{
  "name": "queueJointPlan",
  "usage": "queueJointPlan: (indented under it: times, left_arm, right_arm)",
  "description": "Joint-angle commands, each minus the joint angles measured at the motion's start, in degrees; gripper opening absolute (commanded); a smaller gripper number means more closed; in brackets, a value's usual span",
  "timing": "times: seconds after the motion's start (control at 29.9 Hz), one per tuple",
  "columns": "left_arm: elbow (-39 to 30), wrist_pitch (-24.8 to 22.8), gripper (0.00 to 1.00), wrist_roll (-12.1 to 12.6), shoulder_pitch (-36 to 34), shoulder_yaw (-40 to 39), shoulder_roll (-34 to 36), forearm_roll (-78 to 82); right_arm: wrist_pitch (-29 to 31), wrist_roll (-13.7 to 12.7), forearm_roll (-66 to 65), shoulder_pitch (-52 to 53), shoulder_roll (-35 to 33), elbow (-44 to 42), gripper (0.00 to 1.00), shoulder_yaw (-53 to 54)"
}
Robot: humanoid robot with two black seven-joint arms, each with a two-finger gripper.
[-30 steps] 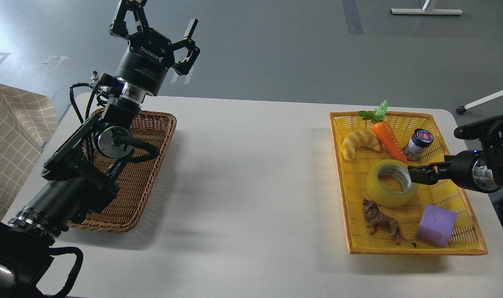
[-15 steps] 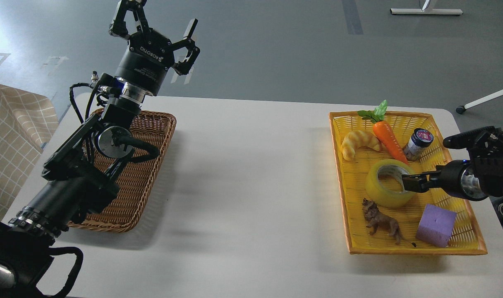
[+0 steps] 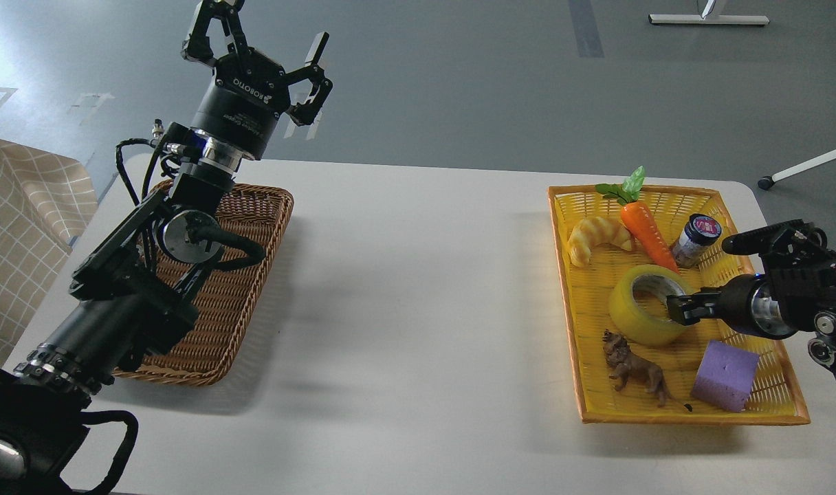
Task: Place and transfer tape with both arms
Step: 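Lift the yellow tape roll with the right gripper out of the tray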
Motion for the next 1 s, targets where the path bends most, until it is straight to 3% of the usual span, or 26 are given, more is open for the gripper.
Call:
queueJointPlan:
  times: [0.0, 0.4, 0.67, 0.8, 0.97]
  left_arm:
    - [0.0, 0.0, 0.98, 0.0, 0.1, 0.0, 0.0, 0.0]
    - [0.0, 0.0, 0.98, 0.0, 0.3, 0.0, -0.2, 0.0]
    - [0.0, 0.0, 0.98, 0.0, 0.3, 0.0, -0.1, 0.0]
    - [0.0, 0.0, 0.98, 0.0, 0.3, 0.1, -0.1, 0.0]
    - [0.0, 0.0, 0.98, 0.0, -0.1, 0.0, -0.1, 0.1]
  right_arm:
    - [0.1, 0.2, 0.0, 0.4, 0.0, -0.2, 0.0, -0.1]
    - [0.1, 0.7, 0.6, 6.8, -1.1, 1.2, 0.0, 0.2]
    - [0.1, 0.6, 1.1, 13.9, -4.2, 9.8, 0.0, 0.8]
    - [0.1, 0.6, 1.1, 16.7, -3.1, 10.9, 0.0, 1.2]
    - [0.1, 0.6, 1.0, 19.5, 3.1, 10.7, 0.0, 0.9]
